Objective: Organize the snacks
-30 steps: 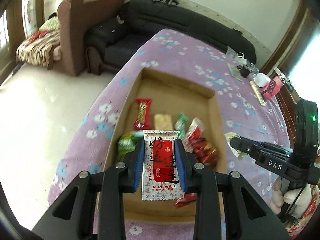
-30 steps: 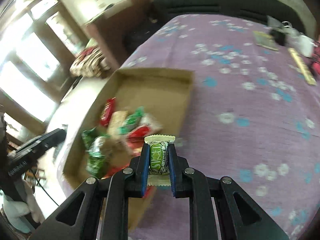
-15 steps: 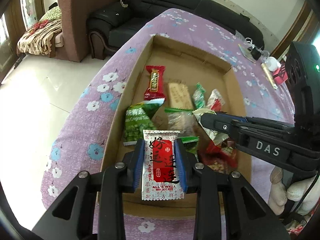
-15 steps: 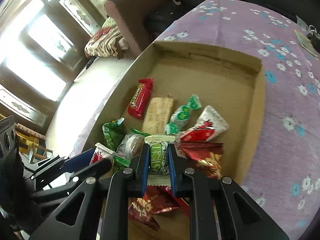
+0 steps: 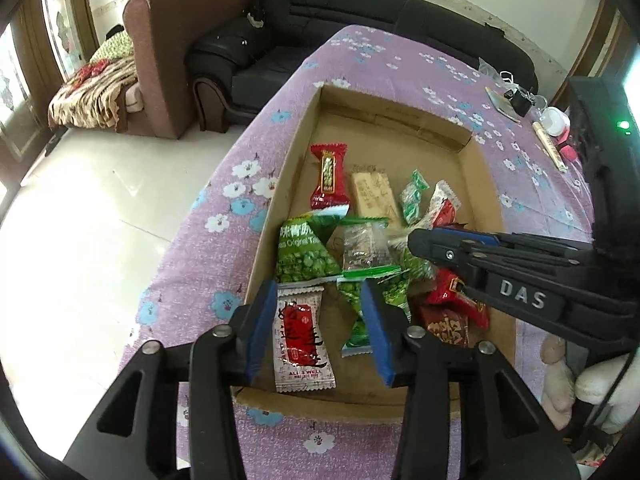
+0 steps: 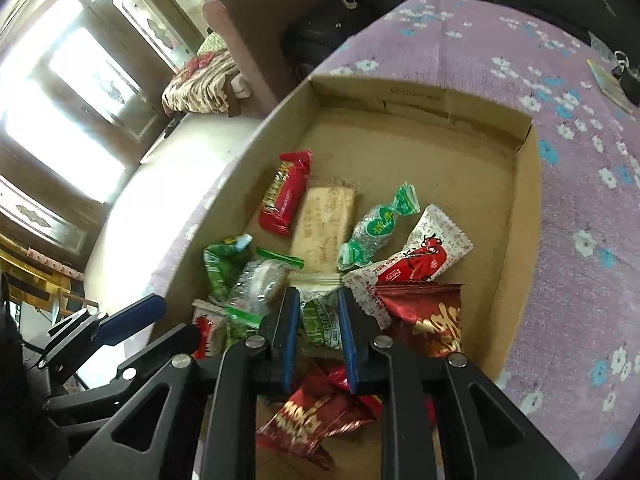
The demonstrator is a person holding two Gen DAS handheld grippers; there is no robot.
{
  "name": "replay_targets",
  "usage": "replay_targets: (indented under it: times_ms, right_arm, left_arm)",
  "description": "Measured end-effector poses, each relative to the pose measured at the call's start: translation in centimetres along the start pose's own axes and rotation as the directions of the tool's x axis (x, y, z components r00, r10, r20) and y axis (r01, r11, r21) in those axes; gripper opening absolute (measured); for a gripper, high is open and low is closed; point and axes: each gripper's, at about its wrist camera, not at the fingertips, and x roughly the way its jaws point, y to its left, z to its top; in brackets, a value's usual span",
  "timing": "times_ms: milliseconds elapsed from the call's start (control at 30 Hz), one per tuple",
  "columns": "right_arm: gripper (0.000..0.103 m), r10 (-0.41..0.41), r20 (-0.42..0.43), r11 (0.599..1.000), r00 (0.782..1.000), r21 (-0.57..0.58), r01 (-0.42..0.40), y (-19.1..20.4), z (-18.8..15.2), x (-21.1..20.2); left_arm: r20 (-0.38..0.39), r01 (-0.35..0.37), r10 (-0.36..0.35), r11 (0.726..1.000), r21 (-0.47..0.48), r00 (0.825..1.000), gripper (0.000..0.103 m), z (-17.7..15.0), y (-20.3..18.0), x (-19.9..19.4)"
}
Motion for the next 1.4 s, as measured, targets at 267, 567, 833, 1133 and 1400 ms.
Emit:
replay_targets:
  times_ms: [267,567,833,1133,1400]
  right_arm:
    - [0.021,-0.038,0.059,0.998,0.998,0.049,0.035,-0.8,-0.6,-3.6]
    - [0.026,-0.032,0.12,0.998,0.992,0.055,0.025,-2.3,-2.3,-7.8]
    - [0.03,-0.005,0.147,0.999,0.989,0.036,0.0,-5.0,-6.5,-11.8]
    - [0.032,-0.002,0.185,1.0,0.983,0.015,-0.001,-7.5,-10.5,-15.8]
    - [0.035,0.056,0.253,0.993,0.966,-0.116,-0.028,-4.8,-12.5,-19.2]
  left_arm:
    - [0.039,-0.011,0.009,0.999,0.053,0.999,0.053,0.6,-1.7,-1.6]
    - [0.074,-0.059,0.054,0.996,0.073,0.996,0.058,-0.4,-5.2,-4.5]
    - [0.11,-0.117,0.11,0.991,0.062,0.988,0.061,-2.8,-9.8,-7.8]
    - [0.282,-0.174,0.16,0.984,0.025,0.946,0.064,-4.9,-14.9,-13.7]
    - [0.601,-0.274,0.3,0.952,-0.138,0.74,0.089,-6.8,-15.6,-24.1]
